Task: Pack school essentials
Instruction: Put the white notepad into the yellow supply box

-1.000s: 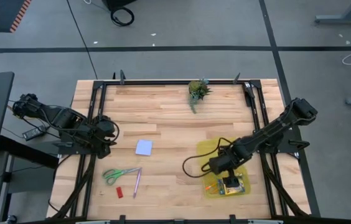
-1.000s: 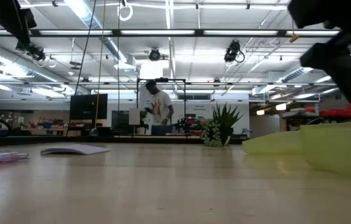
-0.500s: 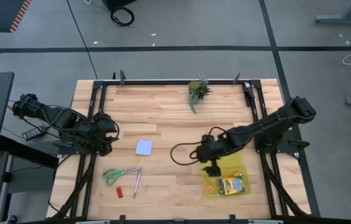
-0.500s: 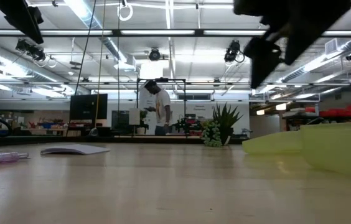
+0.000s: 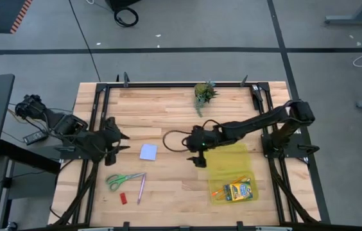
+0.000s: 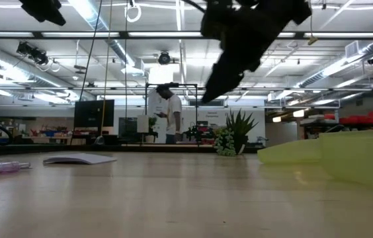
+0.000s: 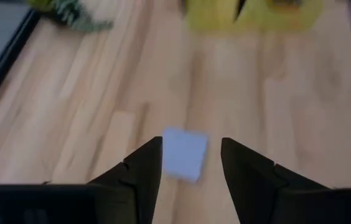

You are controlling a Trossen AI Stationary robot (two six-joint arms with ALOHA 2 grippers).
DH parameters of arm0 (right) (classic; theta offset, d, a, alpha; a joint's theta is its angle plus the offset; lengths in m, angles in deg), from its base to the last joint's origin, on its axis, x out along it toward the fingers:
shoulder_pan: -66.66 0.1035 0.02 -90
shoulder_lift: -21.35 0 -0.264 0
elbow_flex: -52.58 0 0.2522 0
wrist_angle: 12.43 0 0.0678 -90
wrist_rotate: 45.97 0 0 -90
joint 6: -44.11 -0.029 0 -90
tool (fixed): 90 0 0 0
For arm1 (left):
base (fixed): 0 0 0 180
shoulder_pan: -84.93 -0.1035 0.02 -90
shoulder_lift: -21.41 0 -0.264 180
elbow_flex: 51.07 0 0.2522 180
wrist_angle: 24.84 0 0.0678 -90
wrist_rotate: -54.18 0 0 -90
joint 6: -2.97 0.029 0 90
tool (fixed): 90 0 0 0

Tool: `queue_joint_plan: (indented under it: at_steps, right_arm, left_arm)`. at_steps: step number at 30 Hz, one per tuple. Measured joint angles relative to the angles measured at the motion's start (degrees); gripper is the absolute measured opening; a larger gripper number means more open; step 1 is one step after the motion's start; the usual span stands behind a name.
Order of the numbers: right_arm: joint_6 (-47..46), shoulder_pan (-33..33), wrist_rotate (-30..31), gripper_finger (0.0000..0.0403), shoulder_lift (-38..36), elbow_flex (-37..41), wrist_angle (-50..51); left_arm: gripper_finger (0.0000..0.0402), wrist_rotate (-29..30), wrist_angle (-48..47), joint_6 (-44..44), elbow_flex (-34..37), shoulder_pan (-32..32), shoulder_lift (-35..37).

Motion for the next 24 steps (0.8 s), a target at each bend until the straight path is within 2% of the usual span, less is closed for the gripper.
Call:
queue_joint_plan:
  at_steps: [4,8,16,24]
  right_arm:
    - [0.7,-2.1,0.1,0.0398,2.5,0.0,-6.7]
    - [2.5,-3.3,0.2,0.0398,4.6,0.0,-12.4]
    - [4.8,-4.6,0.6,0.0398,9.6,-1.3,-20.5]
    - [7.0,-4.6,3.5,0.0398,19.4,-14.0,-19.5]
  left_arm:
    - [0.0172,0.0,11.5,-1.7,6.6,1.8,2.3]
    - [0.0172,0.5,18.2,-4.9,11.6,3.0,5.1]
    - [0.0171,3.7,18.7,-10.0,18.6,3.3,13.6]
    - [0.0171,6.0,17.9,-12.8,21.6,3.3,20.7]
